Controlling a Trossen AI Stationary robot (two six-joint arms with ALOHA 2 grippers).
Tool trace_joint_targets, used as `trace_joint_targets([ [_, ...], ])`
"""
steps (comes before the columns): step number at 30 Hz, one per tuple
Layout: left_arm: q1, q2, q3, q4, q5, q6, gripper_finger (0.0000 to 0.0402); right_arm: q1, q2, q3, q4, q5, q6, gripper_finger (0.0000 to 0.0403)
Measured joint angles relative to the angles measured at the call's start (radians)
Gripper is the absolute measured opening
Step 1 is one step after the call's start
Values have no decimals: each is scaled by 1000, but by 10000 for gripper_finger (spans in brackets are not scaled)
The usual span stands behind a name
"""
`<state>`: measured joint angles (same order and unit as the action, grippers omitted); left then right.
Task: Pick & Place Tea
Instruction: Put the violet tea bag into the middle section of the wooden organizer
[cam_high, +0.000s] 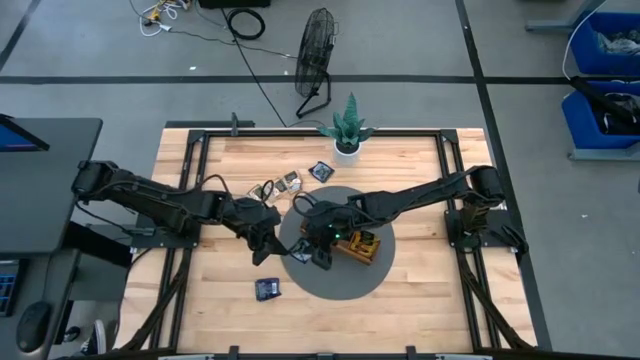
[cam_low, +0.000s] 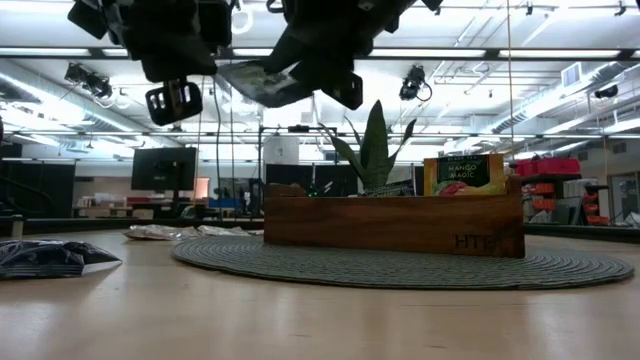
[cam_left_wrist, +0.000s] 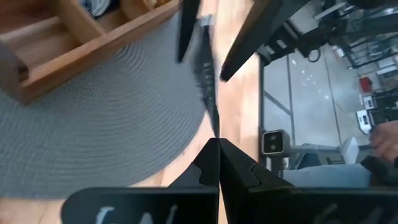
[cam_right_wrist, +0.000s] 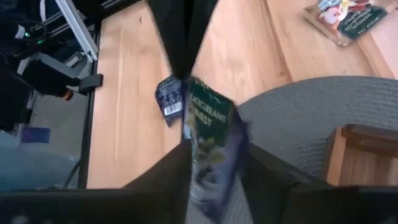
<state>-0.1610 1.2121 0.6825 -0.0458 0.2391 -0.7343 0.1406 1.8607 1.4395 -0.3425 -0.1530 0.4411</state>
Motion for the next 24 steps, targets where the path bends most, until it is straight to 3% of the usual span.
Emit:
trace_joint_targets([
  [7,1,-10,-1,0,-25,-6,0,1,0,0,-3,-25,2,15],
  [16,1,-11,-1,68,-35,-4,24,1,-44,-1,-18,-38,51,5],
  [24,12,-10,-1,236,-34,3,116,1,-191,-1,-98,83,77,2],
])
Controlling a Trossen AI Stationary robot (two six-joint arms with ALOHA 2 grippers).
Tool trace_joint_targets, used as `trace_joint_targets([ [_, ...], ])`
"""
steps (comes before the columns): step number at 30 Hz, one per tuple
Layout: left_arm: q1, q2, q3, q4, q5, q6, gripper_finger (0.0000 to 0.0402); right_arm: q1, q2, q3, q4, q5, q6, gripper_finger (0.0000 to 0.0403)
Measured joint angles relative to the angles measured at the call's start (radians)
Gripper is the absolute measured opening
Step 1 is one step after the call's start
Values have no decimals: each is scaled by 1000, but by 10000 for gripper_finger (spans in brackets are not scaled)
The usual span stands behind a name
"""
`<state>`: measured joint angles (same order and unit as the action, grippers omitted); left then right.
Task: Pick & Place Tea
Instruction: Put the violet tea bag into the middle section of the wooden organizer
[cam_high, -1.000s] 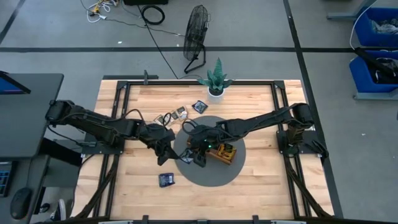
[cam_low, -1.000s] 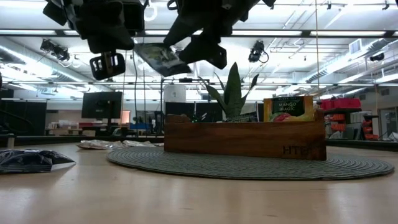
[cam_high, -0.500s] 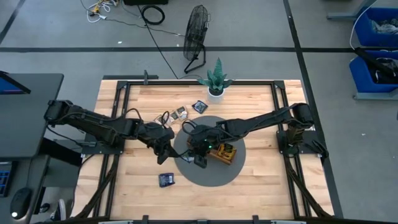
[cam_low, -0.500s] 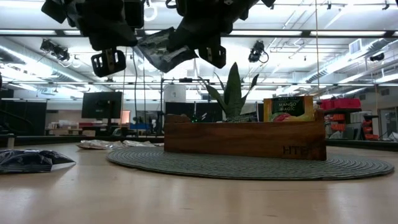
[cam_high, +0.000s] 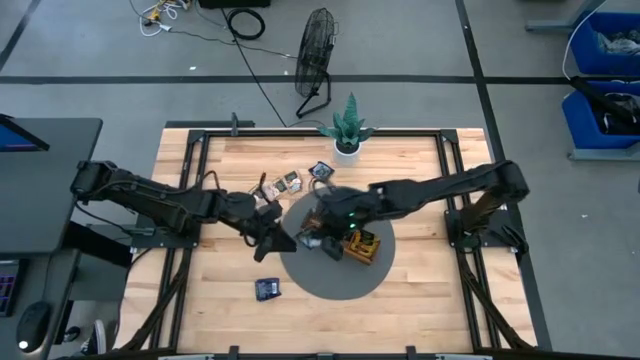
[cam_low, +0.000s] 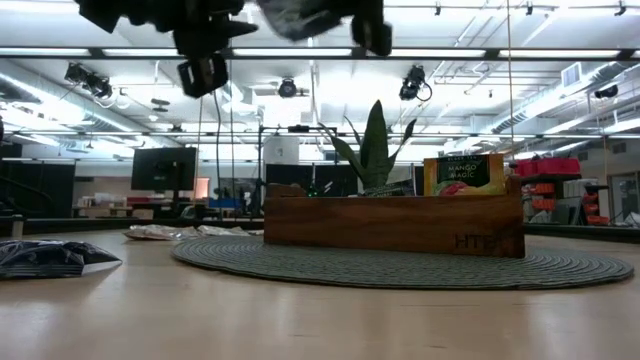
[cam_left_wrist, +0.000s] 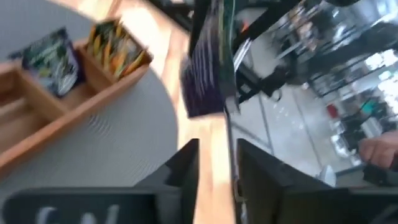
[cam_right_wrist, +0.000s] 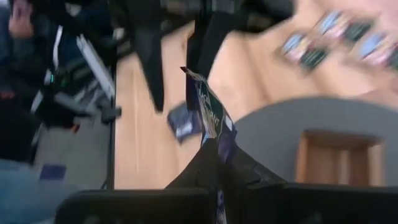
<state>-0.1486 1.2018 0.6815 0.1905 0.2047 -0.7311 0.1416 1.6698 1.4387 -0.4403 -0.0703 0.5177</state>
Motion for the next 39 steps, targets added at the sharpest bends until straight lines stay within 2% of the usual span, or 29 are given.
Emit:
trace_joint_targets([
  [5,37,0,0,146,-2,-16,177,10,-121,0,-3,138,26,1],
  [10,65,0,0,311,-17,39,202,17,-206,0,12,237,55,1],
  [16,105,0,0,428,-43,103,198,17,-242,0,21,239,163,0],
  [22,123,0,0,440,-96,192,188,20,-226,2,63,256,234,0],
  [34,137,0,0,450,-97,175,186,16,-178,1,117,275,256,0],
  [39,137,0,0,443,-96,166,154,15,-167,1,134,280,252,0],
])
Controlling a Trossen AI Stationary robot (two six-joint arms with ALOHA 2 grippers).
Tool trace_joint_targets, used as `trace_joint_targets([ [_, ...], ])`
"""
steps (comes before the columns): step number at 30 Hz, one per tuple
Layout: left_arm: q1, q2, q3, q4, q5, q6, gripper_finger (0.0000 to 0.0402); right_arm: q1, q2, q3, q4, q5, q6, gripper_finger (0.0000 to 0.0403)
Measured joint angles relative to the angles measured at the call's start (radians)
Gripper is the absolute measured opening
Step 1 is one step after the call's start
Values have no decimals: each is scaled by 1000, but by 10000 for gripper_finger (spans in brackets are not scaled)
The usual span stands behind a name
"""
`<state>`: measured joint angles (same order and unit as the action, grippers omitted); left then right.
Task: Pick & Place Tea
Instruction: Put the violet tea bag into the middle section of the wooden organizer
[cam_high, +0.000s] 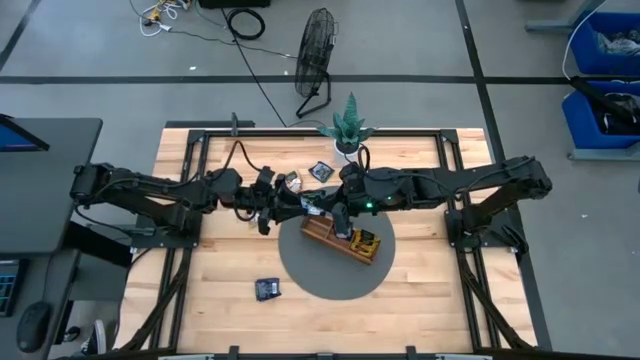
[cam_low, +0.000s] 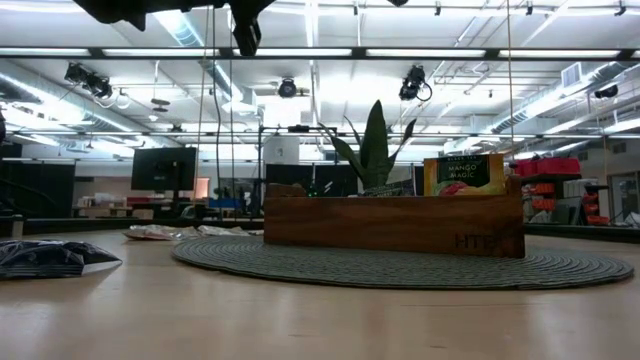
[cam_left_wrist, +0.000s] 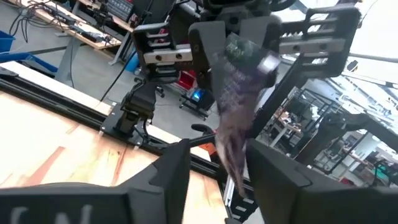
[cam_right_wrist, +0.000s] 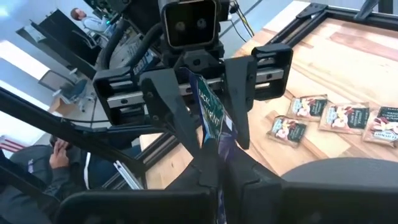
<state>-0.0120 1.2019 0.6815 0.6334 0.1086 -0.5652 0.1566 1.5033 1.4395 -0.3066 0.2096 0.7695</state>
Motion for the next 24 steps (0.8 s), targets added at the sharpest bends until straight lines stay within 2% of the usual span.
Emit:
trace_joint_targets([
  [9,0,0,0,7,33,-2,15,0,1,0,6,0,-18,7],
  [16,0,0,0,2,50,-31,7,0,1,0,2,-46,-17,36],
  [24,0,0,0,-125,160,-53,4,-11,-52,0,-132,-217,27,86],
])
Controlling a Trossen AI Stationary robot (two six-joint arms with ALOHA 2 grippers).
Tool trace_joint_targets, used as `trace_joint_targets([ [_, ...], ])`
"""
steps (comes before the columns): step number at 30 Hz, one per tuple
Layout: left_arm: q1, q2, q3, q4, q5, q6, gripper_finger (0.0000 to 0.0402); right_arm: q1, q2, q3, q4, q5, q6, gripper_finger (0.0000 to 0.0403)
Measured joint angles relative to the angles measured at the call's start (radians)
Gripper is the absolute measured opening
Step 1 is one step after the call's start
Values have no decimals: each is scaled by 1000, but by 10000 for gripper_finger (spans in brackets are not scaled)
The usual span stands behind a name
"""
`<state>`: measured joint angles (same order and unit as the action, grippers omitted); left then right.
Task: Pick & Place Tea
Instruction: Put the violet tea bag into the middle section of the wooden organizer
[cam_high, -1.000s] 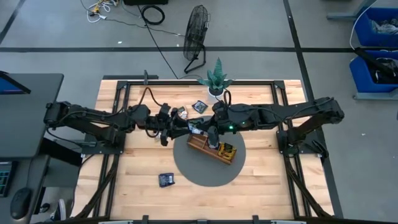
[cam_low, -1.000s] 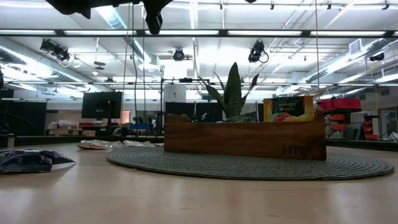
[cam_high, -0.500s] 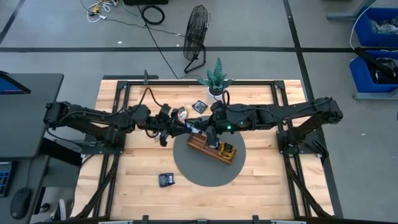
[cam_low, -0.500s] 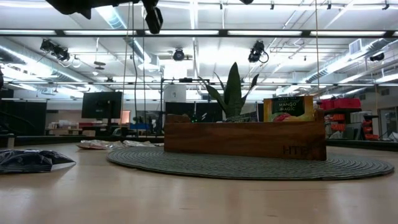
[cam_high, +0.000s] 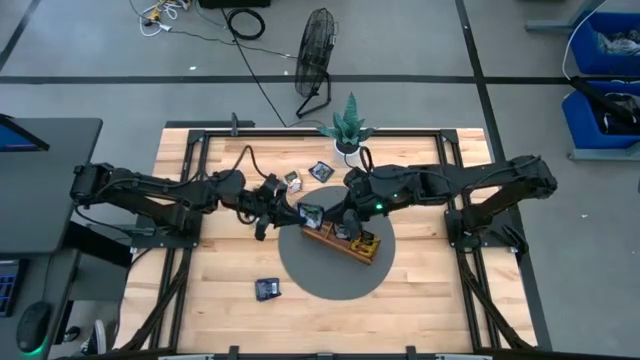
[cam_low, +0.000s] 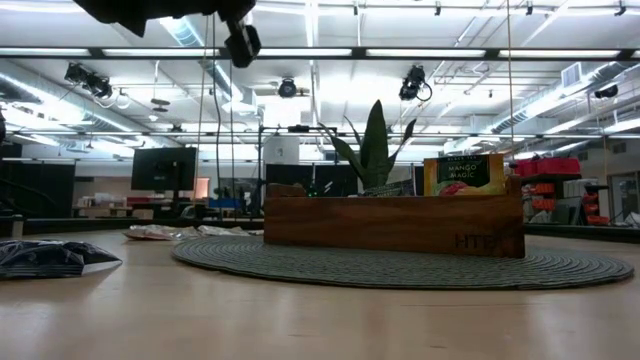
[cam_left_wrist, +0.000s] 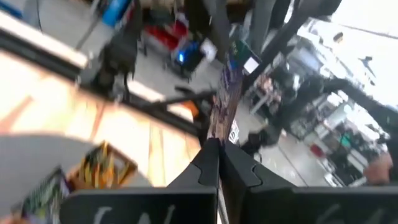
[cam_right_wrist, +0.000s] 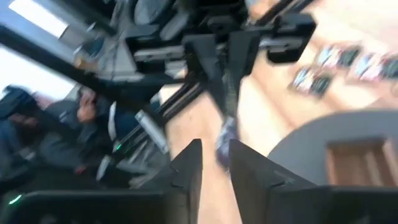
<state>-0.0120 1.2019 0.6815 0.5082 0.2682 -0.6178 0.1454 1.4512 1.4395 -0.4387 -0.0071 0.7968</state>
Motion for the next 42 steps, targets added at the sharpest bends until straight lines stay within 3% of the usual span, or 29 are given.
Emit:
trace_joint_targets([
  [5,0,0,0,-146,89,7,3,-42,-3,0,-35,-197,44,108],
  [12,0,0,0,-267,125,32,3,-97,35,0,-13,-285,35,112],
  [30,0,2,0,-302,149,-18,3,-95,203,0,134,-326,6,112],
  [42,0,2,0,-304,190,-30,3,-95,207,0,65,-324,-38,86],
])
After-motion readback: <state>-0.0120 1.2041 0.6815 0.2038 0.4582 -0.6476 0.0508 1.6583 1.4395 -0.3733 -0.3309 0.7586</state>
